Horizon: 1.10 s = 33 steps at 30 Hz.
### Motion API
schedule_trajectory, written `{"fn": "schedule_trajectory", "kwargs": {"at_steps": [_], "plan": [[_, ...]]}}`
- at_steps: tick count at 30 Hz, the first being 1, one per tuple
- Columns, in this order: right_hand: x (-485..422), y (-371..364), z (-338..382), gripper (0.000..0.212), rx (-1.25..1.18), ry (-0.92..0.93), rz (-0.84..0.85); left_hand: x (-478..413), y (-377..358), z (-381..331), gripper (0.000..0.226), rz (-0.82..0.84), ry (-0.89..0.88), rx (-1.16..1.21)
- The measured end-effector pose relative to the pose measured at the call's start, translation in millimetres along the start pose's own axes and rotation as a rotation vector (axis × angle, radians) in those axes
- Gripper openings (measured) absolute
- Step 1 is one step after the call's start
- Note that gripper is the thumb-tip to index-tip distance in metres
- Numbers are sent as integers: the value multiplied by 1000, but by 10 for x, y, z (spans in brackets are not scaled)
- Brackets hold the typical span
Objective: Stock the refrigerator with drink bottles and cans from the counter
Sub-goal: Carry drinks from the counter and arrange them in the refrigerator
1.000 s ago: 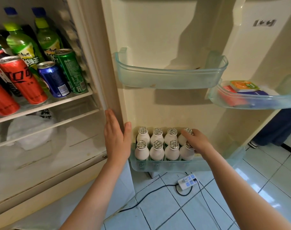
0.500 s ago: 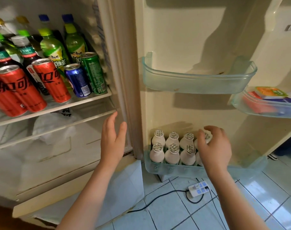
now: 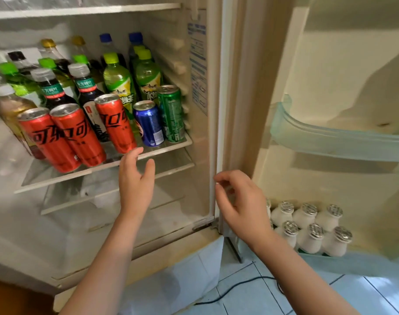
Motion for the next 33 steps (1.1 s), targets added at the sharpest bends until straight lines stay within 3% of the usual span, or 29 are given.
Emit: {"fn": "schedule_trajectory", "kwargs": {"at_steps": [6, 10, 13, 17, 28, 33], "plan": [[-596, -377, 395, 22, 97, 64, 64, -454, 99, 1, 52, 66, -13, 11], [-1017, -568, 355, 28, 143, 10, 78, -640, -18, 44, 61, 131, -11, 45], [-1289, -673, 202, 33, 154, -47, 62, -736, -120, -16, 55, 141, -129, 74], [-1554, -820, -80, 45, 158, -182, 57, -862, -194, 80, 56, 177, -124, 150], [-1837, -1062, -453, 47, -170, -434, -14, -831, -165, 172, 69, 104, -101, 51], [-1884, -1020, -417, 44, -91, -467, -44, -896, -275, 103, 73, 95, -84, 111]]}}
Point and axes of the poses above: each hand's wrist, its own x-axis away from the middle knuckle, its own y-axis out of the back of the hand, z = x × y, the point moved 10 cm from there along -x, towards the middle knuckle, and after that the axes turned 14 degrees about z, right-handed, at the moved point
